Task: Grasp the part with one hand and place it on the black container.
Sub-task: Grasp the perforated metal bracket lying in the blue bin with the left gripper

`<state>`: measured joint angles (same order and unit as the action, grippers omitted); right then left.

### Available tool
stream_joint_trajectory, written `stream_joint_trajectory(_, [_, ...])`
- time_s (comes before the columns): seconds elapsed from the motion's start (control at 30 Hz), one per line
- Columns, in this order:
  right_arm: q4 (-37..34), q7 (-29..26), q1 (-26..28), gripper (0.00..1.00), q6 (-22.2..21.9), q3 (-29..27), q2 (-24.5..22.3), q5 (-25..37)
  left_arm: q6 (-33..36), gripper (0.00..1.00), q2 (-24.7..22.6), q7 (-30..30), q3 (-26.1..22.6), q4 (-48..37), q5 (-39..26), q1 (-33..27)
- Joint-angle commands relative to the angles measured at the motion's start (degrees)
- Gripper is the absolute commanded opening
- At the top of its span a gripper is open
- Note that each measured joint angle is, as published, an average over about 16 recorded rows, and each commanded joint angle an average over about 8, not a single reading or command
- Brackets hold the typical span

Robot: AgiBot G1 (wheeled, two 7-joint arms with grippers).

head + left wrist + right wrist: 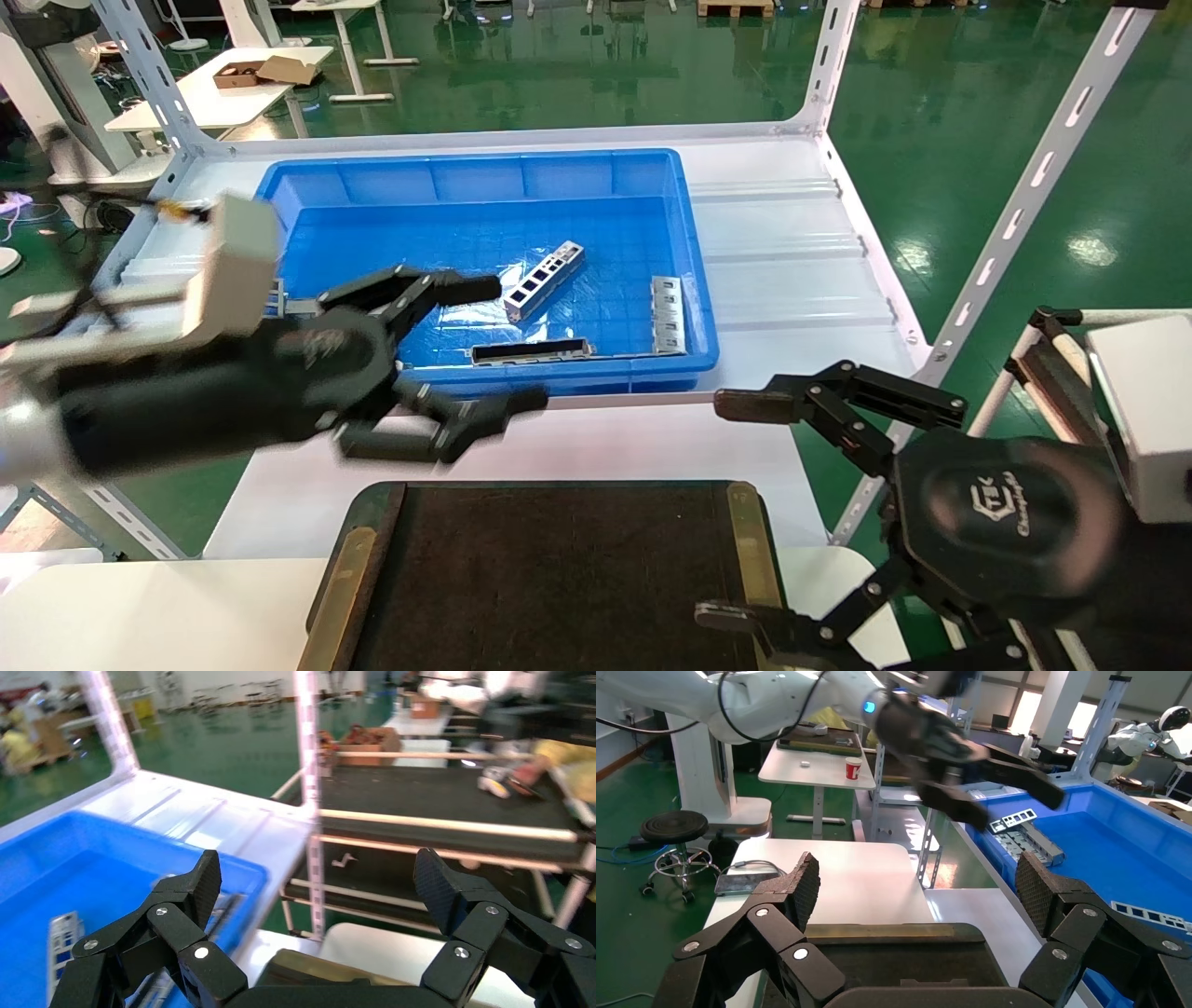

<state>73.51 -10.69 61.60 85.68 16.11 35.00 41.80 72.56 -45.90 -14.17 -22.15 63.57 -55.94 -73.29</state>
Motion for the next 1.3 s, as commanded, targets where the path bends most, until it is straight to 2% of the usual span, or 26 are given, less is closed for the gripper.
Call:
stream_joint_trajectory(0.03, [0.0, 0.0, 0.0, 1.0, 0.0, 0.01, 0.0, -0.01, -1.72, 1.0, -2.02, -1.39, -1.23, -1.96, -2.03, -2.01])
stream_joint_trajectory(0.17, [0.0, 0.01, 0.01, 1.0, -0.01, 0.03, -0.01, -0.02, -6.2, 1.0, -7.13, 0.78, -3.44, -8.88, -7.28, -5.84])
stream_joint_trajectory(0.4, [0.0, 0.03, 0.01, 1.0, -0.02, 0.06, -0.02, -0.04, -13.84, 1.0, -16.25, 8.06, -6.03, -24.28, -14.25, -12.17])
stream_joint_trajectory(0.77, [0.0, 0.05, 0.02, 1.0, -0.04, 0.1, -0.04, -0.07, -22.63, 1.0, -26.79, 18.81, -7.26, -47.23, -18.16, -19.42])
stream_joint_trajectory(0.8, [0.0, 0.05, 0.02, 0.96, -0.05, 0.11, -0.04, -0.07, -23.49, 1.0, -27.54, 19.49, -7.27, -48.8, -18.28, -19.88])
stream_joint_trajectory(0.87, [0.0, 0.06, 0.03, 0.74, -0.05, 0.12, -0.05, -0.08, -25.22, 0.84, -28.91, 20.68, -7.22, -51.51, -18.37, -20.67])
stream_joint_trajectory(1.03, [0.0, 0.07, 0.03, 0.12, -0.06, 0.14, -0.06, -0.09, -28.65, 0.21, -31.18, 22.47, -6.91, -55.75, -17.81, -21.88])
stream_joint_trajectory(1.07, [0.0, 0.07, 0.03, 0.04, -0.06, 0.14, -0.06, -0.1, -29.09, 0.09, -31.39, 22.63, -6.86, -56.18, -17.63, -21.95])
stream_joint_trajectory(1.13, [0.0, 0.08, 0.03, 0.0, -0.06, 0.15, -0.06, -0.1, -29.74, 0.0, -31.66, 22.73, -6.82, -56.83, -17.24, -21.98])
stream_joint_trajectory(1.3, [0.0, 0.09, 0.04, 0.0, -0.07, 0.17, -0.07, -0.12, -30.55, 0.0, -31.8, 22.25, -7.03, -57.74, -16.53, -21.66])
